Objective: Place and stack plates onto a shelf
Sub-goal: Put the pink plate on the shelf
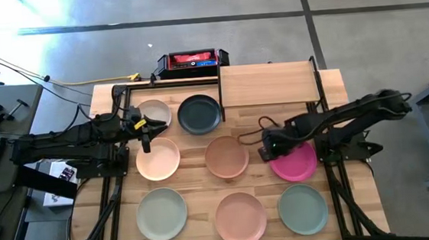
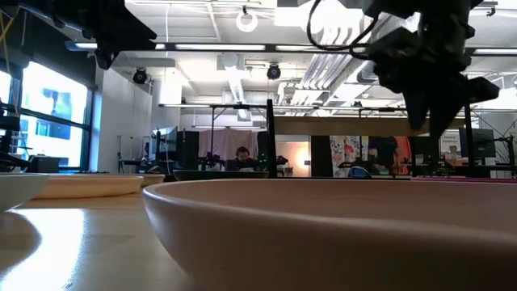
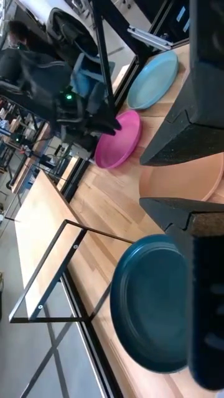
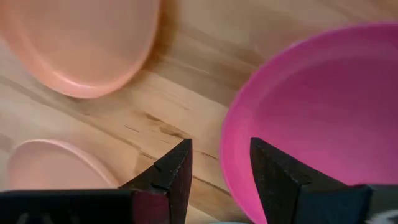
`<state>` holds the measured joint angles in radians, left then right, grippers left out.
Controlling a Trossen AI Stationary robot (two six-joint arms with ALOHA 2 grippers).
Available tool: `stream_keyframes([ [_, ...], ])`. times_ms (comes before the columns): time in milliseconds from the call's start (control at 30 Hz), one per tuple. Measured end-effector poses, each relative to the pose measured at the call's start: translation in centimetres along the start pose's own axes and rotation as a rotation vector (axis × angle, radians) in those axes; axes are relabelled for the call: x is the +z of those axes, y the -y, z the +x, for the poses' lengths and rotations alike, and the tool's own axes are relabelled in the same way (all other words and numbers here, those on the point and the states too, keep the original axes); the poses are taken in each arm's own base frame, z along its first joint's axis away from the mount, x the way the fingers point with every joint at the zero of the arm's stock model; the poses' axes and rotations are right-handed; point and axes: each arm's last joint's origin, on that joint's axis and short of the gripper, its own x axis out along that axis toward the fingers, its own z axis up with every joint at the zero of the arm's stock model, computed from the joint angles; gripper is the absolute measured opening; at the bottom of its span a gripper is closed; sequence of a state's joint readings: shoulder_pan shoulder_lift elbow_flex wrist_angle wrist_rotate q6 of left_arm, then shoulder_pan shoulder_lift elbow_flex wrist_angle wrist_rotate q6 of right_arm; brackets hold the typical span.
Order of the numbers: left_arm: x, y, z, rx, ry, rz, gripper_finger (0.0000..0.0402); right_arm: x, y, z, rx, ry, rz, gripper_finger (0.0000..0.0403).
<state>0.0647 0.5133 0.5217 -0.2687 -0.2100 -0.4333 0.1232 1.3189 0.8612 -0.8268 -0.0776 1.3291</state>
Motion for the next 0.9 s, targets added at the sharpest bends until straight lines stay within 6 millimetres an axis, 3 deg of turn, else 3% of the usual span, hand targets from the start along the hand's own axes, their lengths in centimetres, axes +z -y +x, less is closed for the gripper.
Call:
stream_keyframes([
  [333, 0.0, 0.0, 0.0, 0.0, 0.0, 0.027, 0.008, -1.4, -0.9, 3.9, -0.145, -0.045, 0.003, 0.0142],
  [900, 0.0, 0.0, 0.0, 0.001, -0.001, 0.027, 0.008, -1.7, -1.5, 6.5, -0.177, -0.059, 0.006, 0.0142],
])
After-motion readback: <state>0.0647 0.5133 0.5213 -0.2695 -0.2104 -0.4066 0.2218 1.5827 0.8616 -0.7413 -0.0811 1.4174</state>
